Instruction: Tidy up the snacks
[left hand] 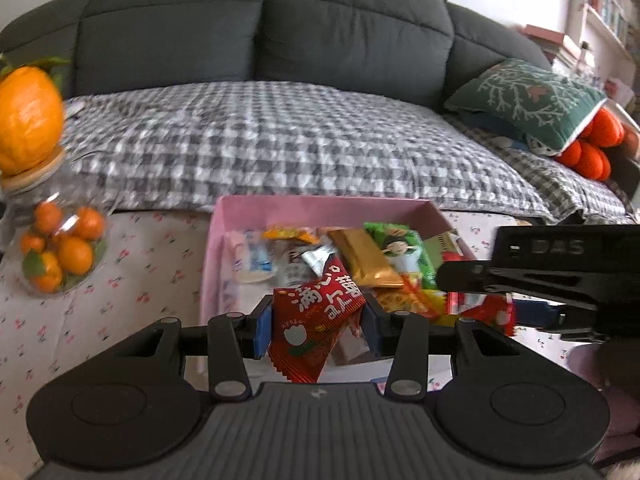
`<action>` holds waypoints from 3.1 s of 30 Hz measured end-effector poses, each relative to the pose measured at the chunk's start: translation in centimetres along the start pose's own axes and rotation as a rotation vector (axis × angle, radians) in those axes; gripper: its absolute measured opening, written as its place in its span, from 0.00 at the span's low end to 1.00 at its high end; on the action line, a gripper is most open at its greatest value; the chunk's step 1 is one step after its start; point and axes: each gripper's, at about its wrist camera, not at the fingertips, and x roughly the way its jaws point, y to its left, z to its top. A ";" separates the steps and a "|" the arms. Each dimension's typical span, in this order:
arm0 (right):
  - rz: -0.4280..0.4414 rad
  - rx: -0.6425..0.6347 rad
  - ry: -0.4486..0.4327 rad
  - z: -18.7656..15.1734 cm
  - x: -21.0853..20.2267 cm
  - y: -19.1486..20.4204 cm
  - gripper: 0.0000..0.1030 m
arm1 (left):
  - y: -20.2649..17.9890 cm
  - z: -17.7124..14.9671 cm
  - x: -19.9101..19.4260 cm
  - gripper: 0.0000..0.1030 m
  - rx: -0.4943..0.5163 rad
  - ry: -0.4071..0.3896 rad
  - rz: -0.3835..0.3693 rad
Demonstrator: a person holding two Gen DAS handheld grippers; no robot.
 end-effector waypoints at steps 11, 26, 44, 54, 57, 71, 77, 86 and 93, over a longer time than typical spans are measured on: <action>-0.006 -0.003 -0.051 0.0 0.7 0.0 0.69 | -0.3 -0.5 1.2 0.47 0.027 0.007 0.009; -0.014 0.004 0.004 0.3 -0.3 -0.5 0.87 | -0.6 -0.6 0.2 0.94 0.063 0.069 0.067; -0.150 -0.216 0.052 -1.8 -4.3 -3.2 0.89 | 0.7 -2.7 -3.4 0.99 0.028 0.183 0.122; -0.212 -0.384 0.137 -6.0 -5.8 -1.7 0.89 | -0.1 -4.7 -5.7 1.00 0.047 0.254 0.183; -0.229 -0.388 0.144 -6.6 -6.4 -1.7 0.89 | -0.5 -5.1 -6.5 1.00 0.029 0.259 0.187; -0.213 -0.300 0.139 -7.4 -9.2 -1.8 0.89 | -1.8 -5.8 -8.0 0.99 0.039 0.266 0.207; -0.217 -0.306 0.139 -7.6 -9.7 -1.7 0.92 | -2.0 -5.7 -8.3 1.00 0.029 0.256 0.210; -0.214 -0.309 0.140 -7.6 -9.8 -1.8 0.92 | -2.3 -5.8 -8.1 0.99 0.033 0.264 0.212; -0.218 -0.305 0.141 -7.5 -9.7 -1.9 0.92 | -2.4 -5.8 -8.0 0.99 0.039 0.267 0.214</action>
